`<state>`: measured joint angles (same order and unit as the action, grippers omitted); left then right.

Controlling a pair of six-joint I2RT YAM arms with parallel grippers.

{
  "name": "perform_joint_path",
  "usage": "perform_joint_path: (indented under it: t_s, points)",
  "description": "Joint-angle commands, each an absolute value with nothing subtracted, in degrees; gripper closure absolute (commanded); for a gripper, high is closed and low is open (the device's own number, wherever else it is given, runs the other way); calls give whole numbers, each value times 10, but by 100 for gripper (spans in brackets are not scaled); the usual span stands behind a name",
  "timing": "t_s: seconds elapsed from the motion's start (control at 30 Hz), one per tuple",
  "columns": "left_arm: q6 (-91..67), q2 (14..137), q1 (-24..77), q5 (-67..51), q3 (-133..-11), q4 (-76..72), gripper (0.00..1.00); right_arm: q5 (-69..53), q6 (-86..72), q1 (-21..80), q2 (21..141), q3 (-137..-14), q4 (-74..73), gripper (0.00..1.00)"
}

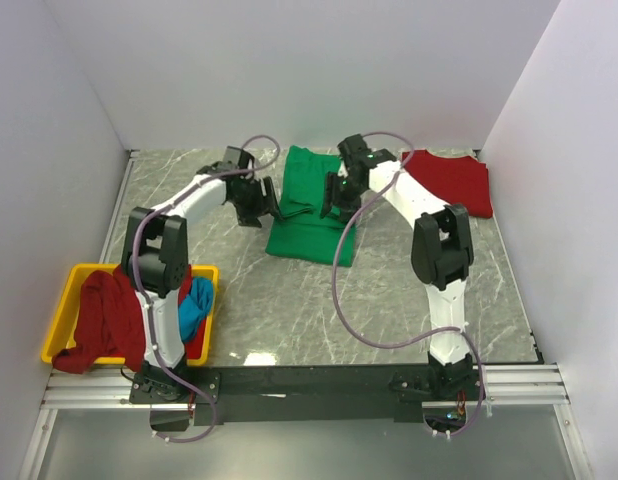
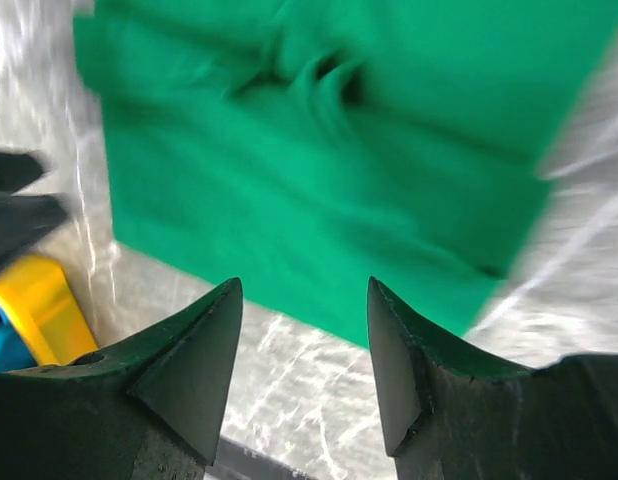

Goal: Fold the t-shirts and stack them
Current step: Fold the tshirt

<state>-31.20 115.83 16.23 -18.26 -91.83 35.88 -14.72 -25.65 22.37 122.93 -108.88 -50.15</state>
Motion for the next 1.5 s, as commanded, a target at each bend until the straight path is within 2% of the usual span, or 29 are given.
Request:
perform_joint_path:
  t_s: [0.0,0.27,0.8,1.07,1.27,1.47]
  points:
    - [-331,1141,189,-208,-876,315,27,-178,-256,248,1228,-1085,-480,41]
    - [-365,1154,228,-216,-835,266,26,-172,-269,258,1267,-1085,-475,41]
    - [-316,1178,233,-163,-766,319,26,-87,-287,243,1318,-1121,-465,41]
    - [-305,1173,234,-151,-749,331,26,-55,-316,212,1352,-1210,-432,41]
    - [-305,1171,234,-150,-758,338,26,-91,-338,194,1377,-1283,-421,41]
    - [-303,1156,234,-148,-795,359,25,-111,-331,182,1300,-1181,-373,41]
